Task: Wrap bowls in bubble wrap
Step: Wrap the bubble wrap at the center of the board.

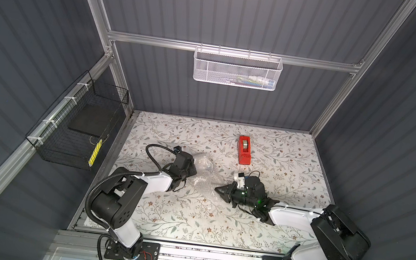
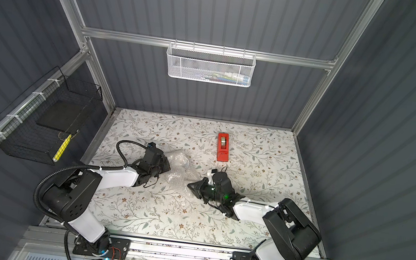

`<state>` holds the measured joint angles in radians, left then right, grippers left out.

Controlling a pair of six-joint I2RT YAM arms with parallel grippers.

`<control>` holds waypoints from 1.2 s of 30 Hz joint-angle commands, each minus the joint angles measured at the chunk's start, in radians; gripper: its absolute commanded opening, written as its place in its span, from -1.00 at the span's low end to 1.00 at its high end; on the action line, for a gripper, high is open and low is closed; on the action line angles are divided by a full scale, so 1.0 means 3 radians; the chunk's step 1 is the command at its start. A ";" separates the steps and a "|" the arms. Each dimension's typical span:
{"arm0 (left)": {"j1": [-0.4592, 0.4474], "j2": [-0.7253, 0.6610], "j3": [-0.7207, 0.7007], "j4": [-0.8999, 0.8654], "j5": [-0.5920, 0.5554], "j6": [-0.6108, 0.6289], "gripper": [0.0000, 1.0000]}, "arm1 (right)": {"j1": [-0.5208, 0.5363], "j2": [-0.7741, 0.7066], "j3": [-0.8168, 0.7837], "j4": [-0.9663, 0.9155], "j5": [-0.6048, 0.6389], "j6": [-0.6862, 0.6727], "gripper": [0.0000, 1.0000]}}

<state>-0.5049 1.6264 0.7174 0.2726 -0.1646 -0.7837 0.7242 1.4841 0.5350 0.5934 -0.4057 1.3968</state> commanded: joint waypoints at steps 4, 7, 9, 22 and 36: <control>-0.0009 -0.0073 -0.0225 -0.0177 0.0018 0.0172 -1.00 | -0.0115 0.0039 0.0419 -0.0382 -0.0130 -0.0361 -1.00; -0.0047 -0.0093 -0.0259 -0.0181 0.0050 0.0192 -1.00 | -0.0168 0.0119 0.0674 -0.0459 -0.0146 -0.0445 -1.00; -0.0103 -0.0109 -0.0262 -0.0224 0.0037 0.0215 -1.00 | -0.0205 0.0194 0.0834 -0.0487 -0.0155 -0.0475 -1.00; -0.0417 -0.0163 -0.0266 -0.0412 0.0200 0.0346 -1.00 | -0.0275 0.0910 0.1572 -0.0770 -0.0188 -0.0699 -1.00; -0.0536 -0.0095 -0.0259 -0.0361 0.0572 0.0467 -1.00 | -0.0267 0.1219 0.1797 -0.1598 0.0025 -0.1194 -1.00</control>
<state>-0.6365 1.5692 0.6662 0.2562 -0.0814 -0.6991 0.6472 1.8423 1.0492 0.1776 -0.4404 1.1004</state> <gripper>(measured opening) 0.105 0.046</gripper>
